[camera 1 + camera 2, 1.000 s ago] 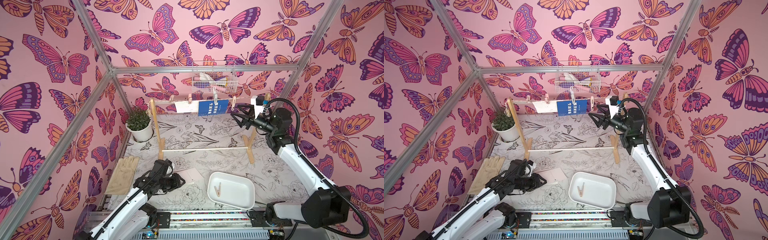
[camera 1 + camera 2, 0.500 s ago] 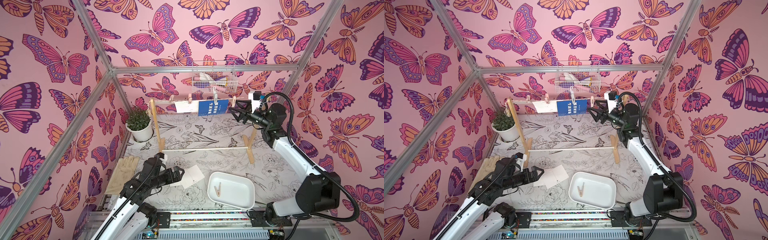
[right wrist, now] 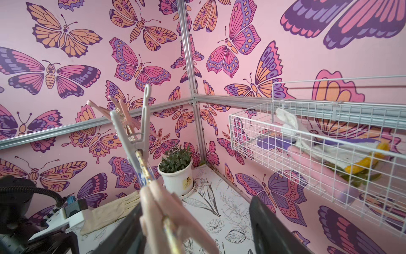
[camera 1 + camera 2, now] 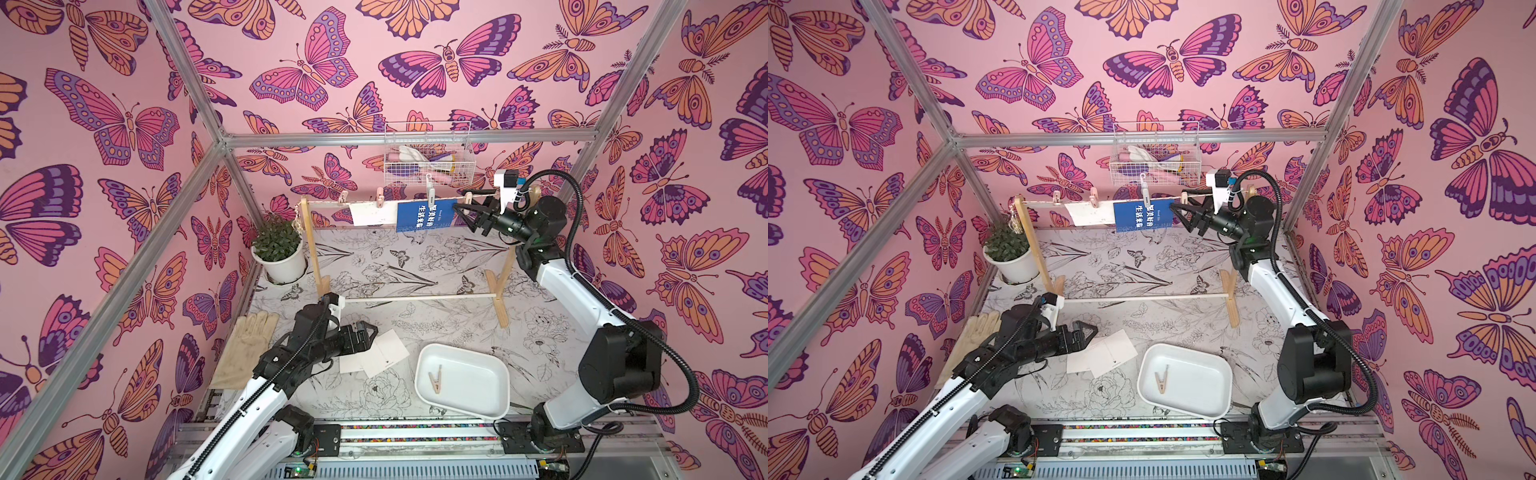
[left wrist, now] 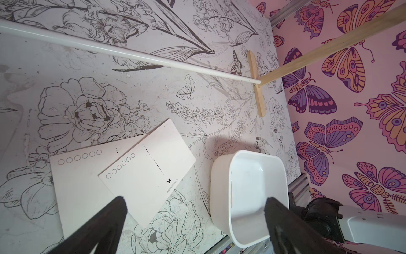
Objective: Remove the postcards from the strings
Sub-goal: Remove the clamp from the clothesline.
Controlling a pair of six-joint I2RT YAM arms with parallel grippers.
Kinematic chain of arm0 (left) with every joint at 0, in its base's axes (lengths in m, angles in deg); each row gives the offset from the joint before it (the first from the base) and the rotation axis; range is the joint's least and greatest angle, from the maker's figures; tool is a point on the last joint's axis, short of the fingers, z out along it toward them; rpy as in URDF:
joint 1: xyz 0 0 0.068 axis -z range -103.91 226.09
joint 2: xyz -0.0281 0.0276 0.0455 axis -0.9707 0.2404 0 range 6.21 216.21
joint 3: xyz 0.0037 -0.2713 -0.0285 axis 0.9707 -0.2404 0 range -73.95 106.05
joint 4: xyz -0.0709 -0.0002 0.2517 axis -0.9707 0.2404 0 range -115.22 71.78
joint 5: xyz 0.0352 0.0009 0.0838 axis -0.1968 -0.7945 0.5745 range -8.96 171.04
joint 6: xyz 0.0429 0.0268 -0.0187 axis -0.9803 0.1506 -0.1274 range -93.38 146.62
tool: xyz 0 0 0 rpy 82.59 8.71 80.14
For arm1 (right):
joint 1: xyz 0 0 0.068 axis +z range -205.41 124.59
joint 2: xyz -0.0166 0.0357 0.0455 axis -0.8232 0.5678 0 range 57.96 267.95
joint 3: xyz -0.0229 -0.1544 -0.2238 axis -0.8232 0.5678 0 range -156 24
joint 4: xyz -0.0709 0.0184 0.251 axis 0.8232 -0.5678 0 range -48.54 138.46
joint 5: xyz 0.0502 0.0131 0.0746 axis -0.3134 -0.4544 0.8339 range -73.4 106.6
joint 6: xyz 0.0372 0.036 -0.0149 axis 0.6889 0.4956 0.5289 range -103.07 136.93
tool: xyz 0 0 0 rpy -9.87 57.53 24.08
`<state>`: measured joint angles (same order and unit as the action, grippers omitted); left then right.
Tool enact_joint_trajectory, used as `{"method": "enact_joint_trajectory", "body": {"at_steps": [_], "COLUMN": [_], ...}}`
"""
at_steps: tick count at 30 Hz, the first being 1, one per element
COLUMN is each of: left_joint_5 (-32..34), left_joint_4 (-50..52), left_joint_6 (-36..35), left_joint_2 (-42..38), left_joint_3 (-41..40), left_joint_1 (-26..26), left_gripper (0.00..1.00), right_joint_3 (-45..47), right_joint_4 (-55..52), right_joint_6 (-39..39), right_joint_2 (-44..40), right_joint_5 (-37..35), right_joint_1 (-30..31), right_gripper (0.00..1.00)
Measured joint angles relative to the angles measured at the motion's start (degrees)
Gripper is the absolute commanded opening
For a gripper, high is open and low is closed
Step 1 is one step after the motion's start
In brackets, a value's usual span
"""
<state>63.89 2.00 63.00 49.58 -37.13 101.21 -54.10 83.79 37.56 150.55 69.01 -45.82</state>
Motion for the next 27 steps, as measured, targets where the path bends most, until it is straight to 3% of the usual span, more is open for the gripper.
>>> {"method": "enact_joint_trajectory", "body": {"at_steps": [11,27], "left_joint_5": [0.00,0.02], "left_joint_4": [-1.51,-1.75], "left_joint_6": [-0.96,-1.88], "left_joint_2": [1.73,2.95], "left_joint_3": [0.00,0.00], "left_joint_1": [0.00,0.00], "left_gripper": [1.00,1.00], "right_joint_3": [0.63,1.64], "right_joint_4": [-0.35,-2.01], "right_joint_6": [-0.22,-2.86], "right_joint_2": [-0.48,-4.52], "right_joint_5": [2.36,2.78], "right_joint_1": [0.04,0.04], "right_gripper": [0.45,0.32]}}
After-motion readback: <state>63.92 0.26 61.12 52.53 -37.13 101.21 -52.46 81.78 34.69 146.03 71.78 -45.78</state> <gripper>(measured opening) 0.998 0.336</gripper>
